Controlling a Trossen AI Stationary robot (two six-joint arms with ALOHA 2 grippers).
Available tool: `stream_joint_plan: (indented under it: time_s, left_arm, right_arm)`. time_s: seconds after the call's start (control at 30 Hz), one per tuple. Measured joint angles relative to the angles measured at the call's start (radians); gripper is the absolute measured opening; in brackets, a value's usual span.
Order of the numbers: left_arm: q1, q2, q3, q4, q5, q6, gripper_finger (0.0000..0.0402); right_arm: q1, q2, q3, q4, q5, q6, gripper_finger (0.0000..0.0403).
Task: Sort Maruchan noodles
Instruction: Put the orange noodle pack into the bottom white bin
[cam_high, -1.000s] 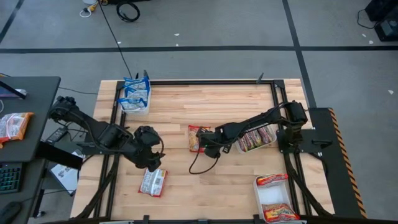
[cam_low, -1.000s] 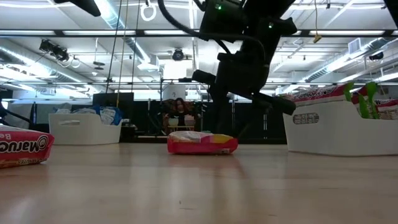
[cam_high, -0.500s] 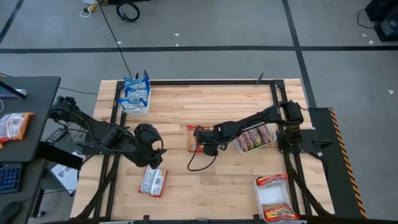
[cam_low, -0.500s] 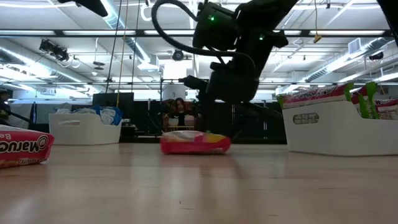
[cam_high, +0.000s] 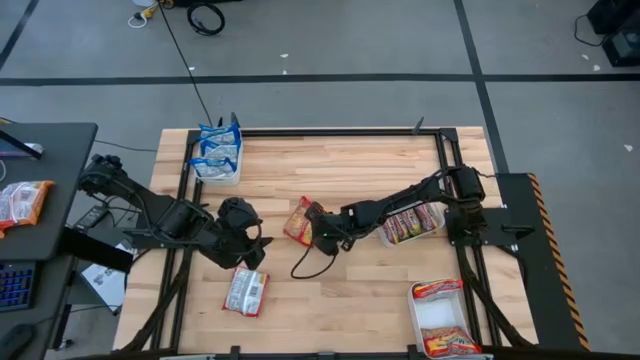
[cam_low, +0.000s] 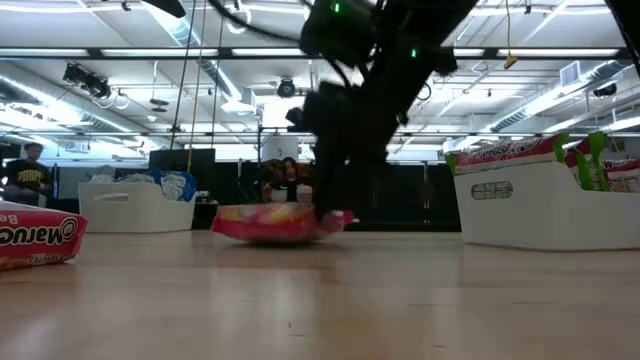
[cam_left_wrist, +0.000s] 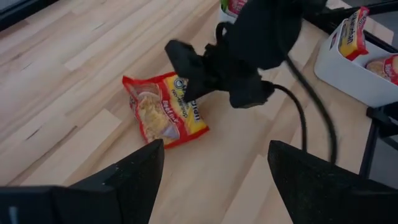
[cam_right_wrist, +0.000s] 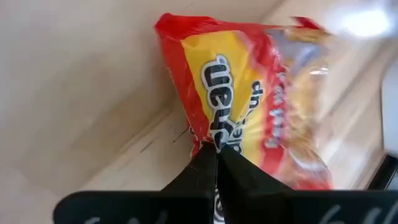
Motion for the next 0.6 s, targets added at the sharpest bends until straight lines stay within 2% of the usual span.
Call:
stream_joint_plan:
  time_s: [0.1, 0.2, 0.4, 0.6]
  left_arm:
    - [0.000, 0.000, 0.000, 0.006, 0.000, -0.002, 0.0290]
    - [-0.001, 0.000, 0.000, 0.006, 0.003, -0.014, 0.0290]
    - [-0.001, 0.000, 0.000, 0.005, 0.011, -0.018, 0.0290]
    - [0.003, 0.000, 0.000, 0.005, -0.019, 0.013, 0.0290]
  right_arm:
    - [0.011, -0.042, 0.031, -0.020, -0.028, 0.158, 0.0008]
    - [0.011, -0.116, 0.074, -0.102, -0.133, 0.299, 0.0005]
    - [-0.018, -0.268, 0.207, -0.409, -0.422, 0.606, 0.0004]
    - [-0.040, -0.384, 0.300, -0.745, -0.769, 0.886, 0.0004]
